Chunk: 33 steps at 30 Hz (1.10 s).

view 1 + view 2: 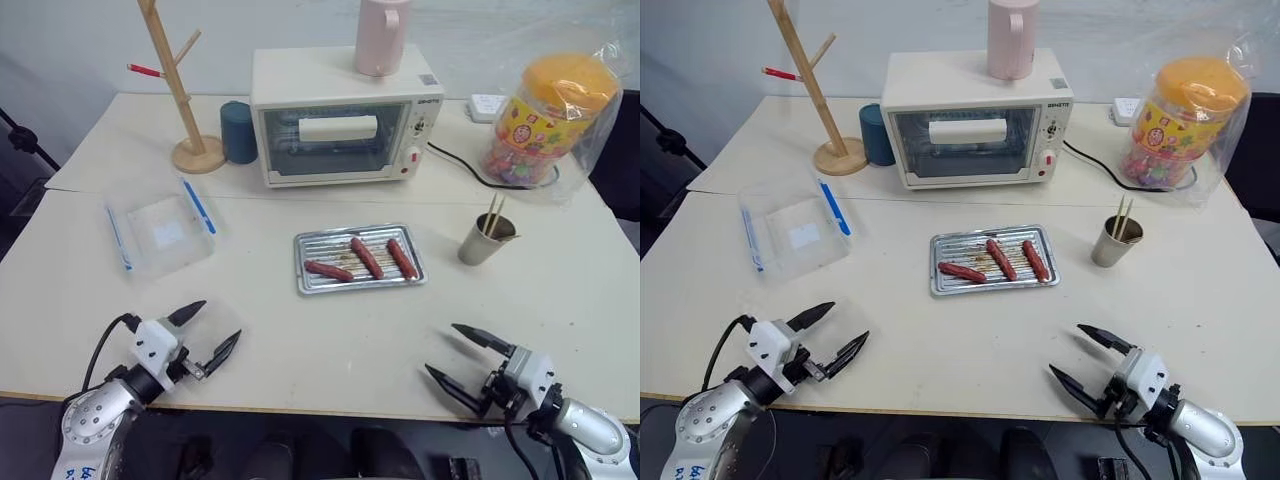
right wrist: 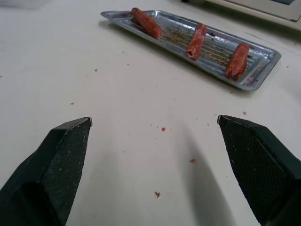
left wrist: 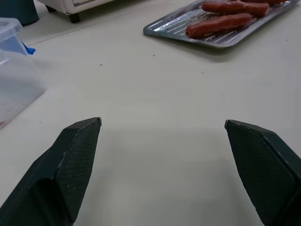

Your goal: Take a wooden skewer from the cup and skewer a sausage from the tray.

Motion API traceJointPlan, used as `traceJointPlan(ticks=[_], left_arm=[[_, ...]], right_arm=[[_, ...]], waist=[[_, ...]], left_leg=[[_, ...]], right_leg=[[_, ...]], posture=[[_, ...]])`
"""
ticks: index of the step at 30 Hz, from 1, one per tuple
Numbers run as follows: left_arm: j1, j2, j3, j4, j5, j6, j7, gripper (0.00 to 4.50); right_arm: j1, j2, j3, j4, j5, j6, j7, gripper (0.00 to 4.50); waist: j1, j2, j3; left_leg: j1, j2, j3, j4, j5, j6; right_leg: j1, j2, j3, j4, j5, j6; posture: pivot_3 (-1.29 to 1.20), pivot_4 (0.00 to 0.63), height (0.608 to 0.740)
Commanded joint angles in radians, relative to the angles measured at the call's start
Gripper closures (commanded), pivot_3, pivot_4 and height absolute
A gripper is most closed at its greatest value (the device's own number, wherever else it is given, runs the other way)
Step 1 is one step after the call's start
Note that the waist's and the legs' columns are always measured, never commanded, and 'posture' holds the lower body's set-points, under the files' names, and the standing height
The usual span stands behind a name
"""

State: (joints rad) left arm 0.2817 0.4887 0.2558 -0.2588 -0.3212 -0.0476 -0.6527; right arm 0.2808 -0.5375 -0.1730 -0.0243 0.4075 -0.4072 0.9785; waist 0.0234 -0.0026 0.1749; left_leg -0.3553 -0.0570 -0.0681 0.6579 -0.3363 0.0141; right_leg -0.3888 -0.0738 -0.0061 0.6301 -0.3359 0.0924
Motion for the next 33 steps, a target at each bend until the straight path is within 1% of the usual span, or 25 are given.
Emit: traceJointPlan(ticks=[1, 3, 5, 6, 7, 11, 13, 14, 17, 19, 21, 23, 25, 27, 29, 31, 33], left_arm=[[-0.014, 0.027, 0.005, -0.044, -0.056, 0.051, -0.032, 0.05], [-0.039, 0.046, 0.007, -0.065, -0.139, 0.139, -0.06, 0.05], [-0.055, 0.105, 0.016, -0.104, -0.327, 0.315, -0.148, 0.05], [-0.088, 0.113, 0.029, -0.11, -0.397, 0.364, -0.157, 0.05], [-0.121, 0.125, 0.034, -0.111, -0.435, 0.39, -0.174, 0.05], [-0.221, 0.18, 0.007, -0.094, -0.429, 0.399, -0.257, 0.05], [-0.323, 0.189, -0.033, -0.07, -0.434, 0.4, -0.308, 0.05], [-0.351, 0.189, -0.043, -0.065, -0.436, 0.403, -0.324, 0.05], [-0.414, 0.176, -0.081, -0.059, -0.417, 0.396, -0.356, 0.05], [-0.443, 0.164, -0.092, -0.055, -0.414, 0.392, -0.36, 0.05], [-0.464, 0.155, -0.1, -0.056, -0.415, 0.4, -0.356, 0.05], [-0.465, 0.168, -0.132, -0.077, -0.398, 0.416, -0.371, 0.05], [-0.467, 0.144, -0.139, -0.079, -0.4, 0.42, -0.346, 0.05], [-0.469, 0.123, -0.147, -0.075, -0.377, 0.397, -0.328, 0.05], [-0.469, 0.117, -0.152, -0.077, -0.363, 0.39, -0.326, 0.05], [-0.464, 0.107, -0.158, -0.095, -0.36, 0.395, -0.313, 0.05], [-0.461, 0.102, -0.164, -0.109, -0.358, 0.4, -0.305, 0.05]], right_arm=[[-0.006, 0.0, -0.04, -0.02, 0.046, 0.008, -0.008, 0.0], [0.003, -0.01, -0.061, -0.044, 0.069, 0.023, -0.012, 0.0], [0.022, -0.021, -0.109, -0.078, 0.095, 0.04, -0.027, 0.0], [0.041, -0.03, -0.153, -0.095, 0.117, 0.051, -0.039, 0.0], [0.061, -0.037, -0.203, -0.107, 0.136, 0.059, -0.051, 0.0], [0.134, -0.062, -0.357, -0.095, 0.164, 0.06, -0.061, 0.0], [0.174, -0.091, -0.476, -0.015, 0.153, 0.036, -0.06, 0.0], [0.184, -0.1, -0.508, 0.01, 0.149, 0.029, -0.057, 0.0], [0.178, -0.161, -0.555, 0.056, 0.133, 0.023, -0.021, 0.0], [0.161, -0.202, -0.566, 0.047, 0.145, 0.053, 0.0, 0.0], [0.128, -0.269, -0.56, 0.025, 0.16, 0.114, 0.023, 0.0], [0.044, -0.395, -0.524, 0.021, 0.155, 0.213, 0.056, 0.0], [-0.067, -0.512, -0.46, 0.045, 0.122, 0.308, 0.061, 0.0], [-0.183, -0.597, -0.371, 0.059, 0.094, 0.401, 0.059, 0.0], [-0.245, -0.625, -0.329, 0.067, 0.077, 0.45, 0.055, 0.0], [-0.389, -0.683, -0.198, 0.07, 0.02, 0.536, 0.059, 0.0], [-0.497, -0.709, -0.106, 0.083, -0.034, 0.588, 0.06, 0.0]], waist=[[0.0, 0.0, 0.0], [0.0, 0.0, 0.0], [0.002, 0.0, 0.0], [0.003, 0.001, 0.0], [0.003, 0.002, 0.001], [0.003, 0.004, 0.0], [0.001, 0.004, 0.0], [0.001, 0.004, 0.0], [-0.005, 0.006, -0.001], [-0.017, 0.006, -0.001], [-0.026, 0.006, -0.001], [-0.031, 0.007, -0.001], [-0.037, 0.009, -0.001], [-0.03, 0.009, -0.001], [-0.022, 0.008, -0.001], [-0.008, 0.007, -0.001], [-0.007, 0.008, 0.0]], left_leg=[[0.0, 0.0, 0.0, 0.0, 0.0, 0.0], [0.0, 0.0, 0.0, 0.0, 0.0, 0.0], [0.0, 0.0, 0.0, 0.0, 0.0, 0.0], [0.0, 0.0, 0.0, 0.001, 0.0, 0.0], [0.0, 0.0, 0.0, 0.001, 0.0, 0.0], [0.0, -0.001, 0.0, 0.002, 0.0, 0.0], [0.001, -0.001, 0.0, 0.001, 0.0, 0.0], [0.001, -0.001, 0.0, 0.001, 0.0, 0.0], [0.002, -0.001, 0.0, 0.001, 0.0, 0.0], [0.003, 0.0, 0.001, 0.0, 0.0, 0.0], [0.003, 0.001, 0.001, 0.0, 0.0, 0.0], [0.003, 0.001, 0.002, 0.001, 0.0, 0.0], [0.004, 0.001, 0.004, 0.001, 0.0, 0.001], [0.004, 0.001, 0.004, 0.002, 0.0, 0.001], [0.002, 0.002, 0.003, 0.002, 0.0, 0.0], [-0.003, 0.002, 0.0, 0.004, 0.001, 0.0], [-0.006, 0.001, 0.002, 0.007, 0.0, 0.0]], right_leg=[[0.0, 0.0, 0.0, 0.0, 0.0, 0.0], [0.0, 0.0, 0.0, 0.0, 0.0, 0.0], [0.0, 0.0, 0.0, 0.0, 0.0, 0.0], [0.0, 0.0, 0.0, 0.001, 0.0, 0.0], [0.0, 0.0, 0.0, 0.001, 0.0, 0.0], [0.001, -0.001, -0.001, 0.001, 0.0, 0.0], [0.001, -0.001, -0.001, 0.0, 0.0, 0.0], [0.001, 0.0, -0.001, 0.0, 0.0, 0.0], [0.003, 0.0, 0.0, 0.0, 0.0, 0.0], [0.004, 0.0, 0.001, 0.0, 0.0, 0.0], [0.004, 0.001, 0.0, 0.0, 0.0, 0.0], [0.004, 0.001, 0.001, 0.0, 0.0, 0.0], [0.004, 0.001, 0.003, 0.001, 0.0, 0.0], [0.004, 0.001, 0.003, 0.002, 0.0, 0.0], [0.001, 0.002, 0.002, 0.002, 0.0, 0.0], [-0.002, 0.002, 0.0, 0.002, 0.0, 0.0], [-0.005, 0.002, 0.001, 0.002, 0.0, 0.0]], posture=[[0.0, 0.15, 0.74], [0.0, 0.15, 0.74], [0.0, 0.15, 0.74], [0.0, 0.15, 0.74], [0.0, 0.15, 0.74], [0.0, 0.15, 0.74], [0.0, 0.15, 0.74], [0.0, 0.15, 0.74], [0.0, 0.15, 0.74], [0.0, 0.15, 0.74], [0.0, 0.15, 0.74], [0.0, 0.15, 0.74], [0.0, 0.15, 0.74], [0.0, 0.15, 0.74], [0.0, 0.15, 0.74], [0.0, 0.15, 0.74], [0.0, 0.15, 0.74]])
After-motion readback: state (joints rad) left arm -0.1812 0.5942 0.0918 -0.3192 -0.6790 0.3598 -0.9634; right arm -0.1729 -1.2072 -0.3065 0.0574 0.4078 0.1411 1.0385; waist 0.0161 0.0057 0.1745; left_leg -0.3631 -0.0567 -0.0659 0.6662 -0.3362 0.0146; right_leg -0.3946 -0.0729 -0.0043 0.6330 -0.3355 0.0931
